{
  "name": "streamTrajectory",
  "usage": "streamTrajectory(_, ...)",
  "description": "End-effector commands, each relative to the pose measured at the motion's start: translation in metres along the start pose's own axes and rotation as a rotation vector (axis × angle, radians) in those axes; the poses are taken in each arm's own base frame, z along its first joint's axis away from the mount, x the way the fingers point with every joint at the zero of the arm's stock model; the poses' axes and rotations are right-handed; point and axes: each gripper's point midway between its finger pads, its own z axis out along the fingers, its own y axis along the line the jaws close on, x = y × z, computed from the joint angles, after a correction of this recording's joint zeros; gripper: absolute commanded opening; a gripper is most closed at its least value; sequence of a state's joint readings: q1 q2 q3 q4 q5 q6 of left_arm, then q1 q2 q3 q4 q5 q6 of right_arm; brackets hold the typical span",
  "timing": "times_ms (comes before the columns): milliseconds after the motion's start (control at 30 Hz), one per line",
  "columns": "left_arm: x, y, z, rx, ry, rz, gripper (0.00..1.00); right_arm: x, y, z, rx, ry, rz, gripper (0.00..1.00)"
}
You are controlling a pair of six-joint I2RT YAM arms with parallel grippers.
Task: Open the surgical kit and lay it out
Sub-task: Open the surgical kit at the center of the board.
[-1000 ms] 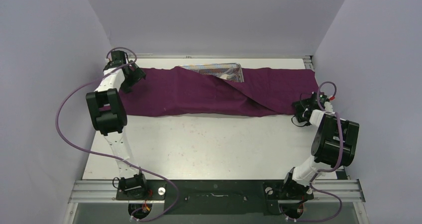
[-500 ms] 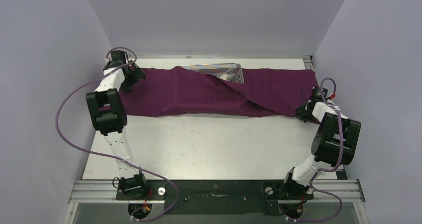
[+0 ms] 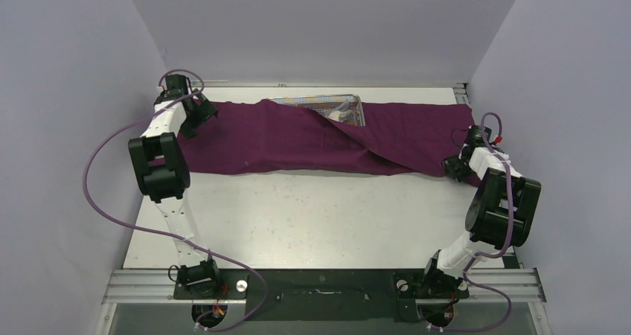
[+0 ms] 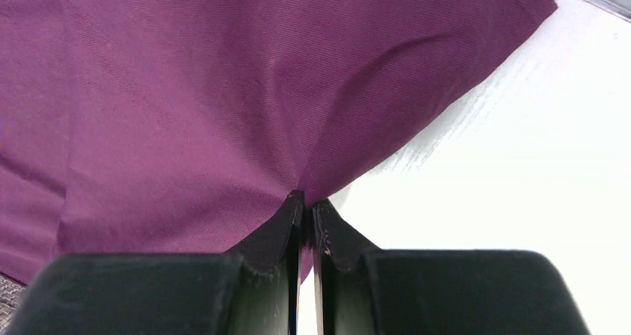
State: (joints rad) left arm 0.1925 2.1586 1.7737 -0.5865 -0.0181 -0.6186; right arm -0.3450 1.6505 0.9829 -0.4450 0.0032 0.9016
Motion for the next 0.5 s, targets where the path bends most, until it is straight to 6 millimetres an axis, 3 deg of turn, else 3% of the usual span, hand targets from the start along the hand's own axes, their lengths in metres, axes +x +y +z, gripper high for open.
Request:
streamTrajectory(0, -0.027, -0.030, -0.022, 0.123, -0.057, -0.018, 0.90, -0.013, -0.002, -0.021, 0.041, -0.038, -0.019, 0.05)
streamTrajectory(267, -0.015, -0.064, -0.009, 0.294, 0.021, -0.107, 0.92, -0.001, -0.013, -0.049, 0.020, -0.019, -0.018, 0.05)
streamTrajectory(467, -0.003, -0.092, 0.002, 0.396, 0.062, -0.154, 0.94, 0.012, -0.028, -0.053, 0.031, 0.003, -0.038, 0.05)
